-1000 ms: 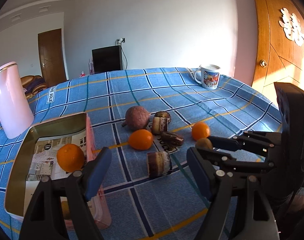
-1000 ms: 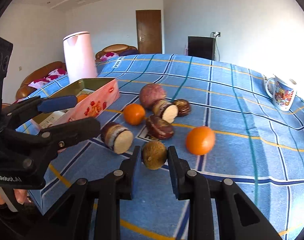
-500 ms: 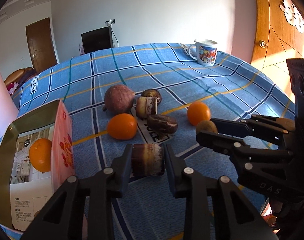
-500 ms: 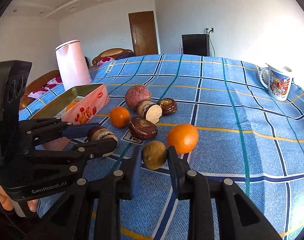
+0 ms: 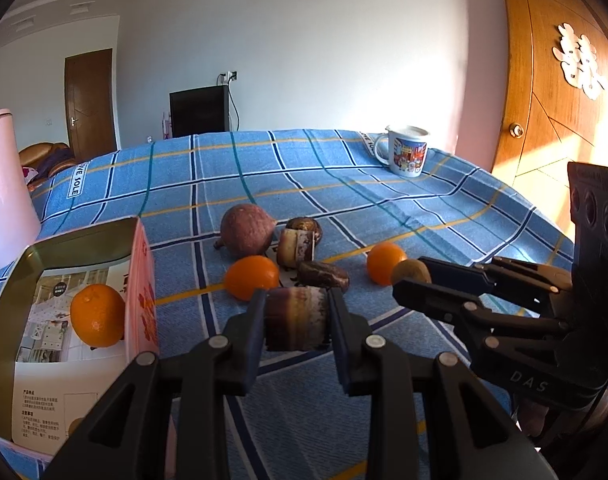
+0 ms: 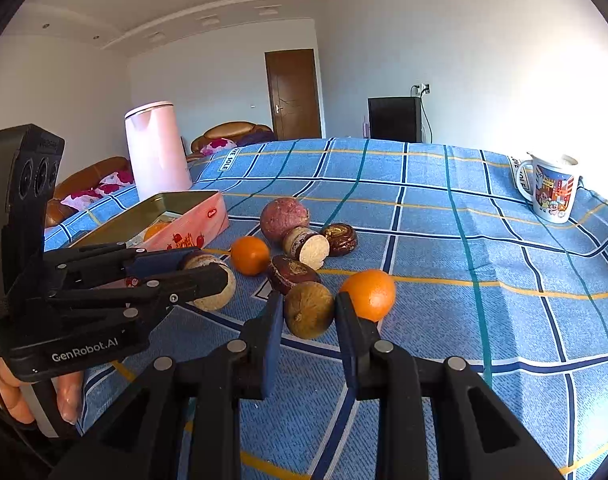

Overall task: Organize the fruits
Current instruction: 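Grasp a brown kiwi with the right tool while the left tool grasps a cut mangosteen, then carry the kiwi and mangosteen in both tools toward the tin box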

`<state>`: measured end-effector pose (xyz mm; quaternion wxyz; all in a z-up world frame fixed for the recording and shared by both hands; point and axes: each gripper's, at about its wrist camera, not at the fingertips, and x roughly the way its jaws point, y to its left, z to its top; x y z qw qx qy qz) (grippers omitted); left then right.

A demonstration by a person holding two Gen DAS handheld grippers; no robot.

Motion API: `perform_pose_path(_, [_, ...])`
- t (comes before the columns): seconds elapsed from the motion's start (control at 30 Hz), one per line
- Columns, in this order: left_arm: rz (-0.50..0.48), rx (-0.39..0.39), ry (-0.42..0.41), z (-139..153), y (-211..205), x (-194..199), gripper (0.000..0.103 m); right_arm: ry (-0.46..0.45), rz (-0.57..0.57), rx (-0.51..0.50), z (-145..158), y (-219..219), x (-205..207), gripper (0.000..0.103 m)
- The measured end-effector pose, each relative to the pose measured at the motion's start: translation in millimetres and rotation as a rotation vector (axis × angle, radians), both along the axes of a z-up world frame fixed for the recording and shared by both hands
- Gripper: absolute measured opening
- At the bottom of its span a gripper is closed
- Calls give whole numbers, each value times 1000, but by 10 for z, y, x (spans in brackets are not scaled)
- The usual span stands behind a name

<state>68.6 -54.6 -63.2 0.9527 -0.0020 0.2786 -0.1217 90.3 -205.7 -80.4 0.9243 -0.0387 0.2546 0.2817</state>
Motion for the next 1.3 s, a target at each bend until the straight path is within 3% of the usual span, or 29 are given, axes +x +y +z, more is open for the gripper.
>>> perform_pose_path(1.3, [39, 23, -203, 99, 12, -285, 31, -202, 17, 38, 53, -63, -282, 28])
